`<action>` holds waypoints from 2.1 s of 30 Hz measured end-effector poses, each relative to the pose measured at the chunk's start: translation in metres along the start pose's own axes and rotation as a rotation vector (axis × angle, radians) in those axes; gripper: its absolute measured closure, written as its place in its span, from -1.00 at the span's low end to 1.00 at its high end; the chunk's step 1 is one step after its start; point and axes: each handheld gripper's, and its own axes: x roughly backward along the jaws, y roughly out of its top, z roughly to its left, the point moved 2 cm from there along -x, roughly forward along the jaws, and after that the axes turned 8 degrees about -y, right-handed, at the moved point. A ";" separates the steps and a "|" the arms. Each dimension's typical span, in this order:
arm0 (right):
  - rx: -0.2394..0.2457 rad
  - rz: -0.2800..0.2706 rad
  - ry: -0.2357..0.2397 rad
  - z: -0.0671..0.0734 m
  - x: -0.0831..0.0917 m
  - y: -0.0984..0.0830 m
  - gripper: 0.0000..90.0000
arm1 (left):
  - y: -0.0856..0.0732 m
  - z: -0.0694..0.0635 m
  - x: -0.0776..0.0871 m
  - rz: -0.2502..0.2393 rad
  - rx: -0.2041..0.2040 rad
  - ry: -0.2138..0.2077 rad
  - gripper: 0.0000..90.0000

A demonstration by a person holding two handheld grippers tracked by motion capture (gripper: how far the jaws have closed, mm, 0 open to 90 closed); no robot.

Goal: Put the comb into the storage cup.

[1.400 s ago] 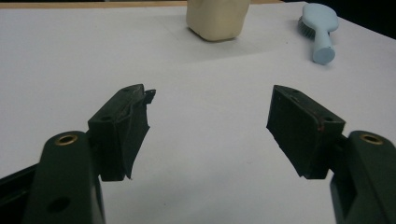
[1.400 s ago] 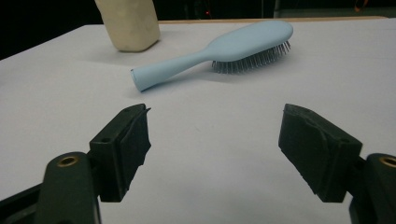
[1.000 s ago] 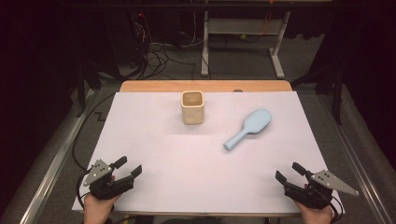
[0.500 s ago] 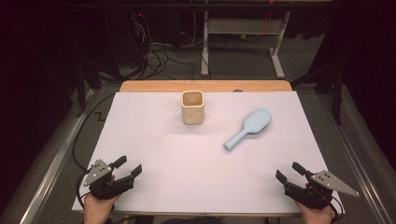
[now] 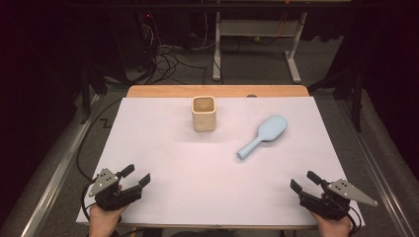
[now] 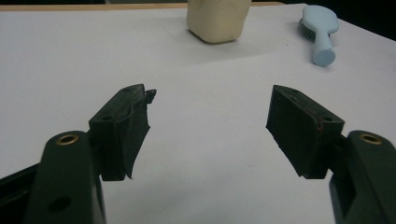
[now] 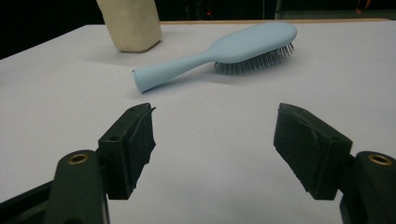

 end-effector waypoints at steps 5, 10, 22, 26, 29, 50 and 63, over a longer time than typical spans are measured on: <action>0.006 0.000 0.009 0.001 -0.002 0.001 -0.33 | 0.000 0.000 0.000 0.002 -0.002 0.000 -0.33; 0.011 -0.006 0.012 0.003 -0.003 0.003 -0.31 | 0.000 0.000 0.000 0.000 -0.009 0.002 -0.31; 0.042 0.000 0.022 0.010 -0.012 0.015 -0.25 | 0.000 0.000 -0.001 0.003 -0.012 0.001 -0.30; 0.049 0.003 0.035 0.014 -0.020 0.021 -0.24 | -0.001 0.000 -0.001 0.001 -0.011 0.000 -0.30; 0.058 0.007 0.064 0.022 -0.030 0.026 -0.24 | 0.000 0.000 -0.001 0.003 -0.009 -0.001 -0.29; 0.085 0.031 0.145 0.050 -0.071 0.047 -0.22 | -0.001 0.001 -0.001 -0.002 -0.006 -0.001 -0.29; 0.073 0.022 0.161 0.057 -0.090 0.058 -0.18 | 0.000 0.001 -0.001 -0.004 -0.002 0.002 -0.30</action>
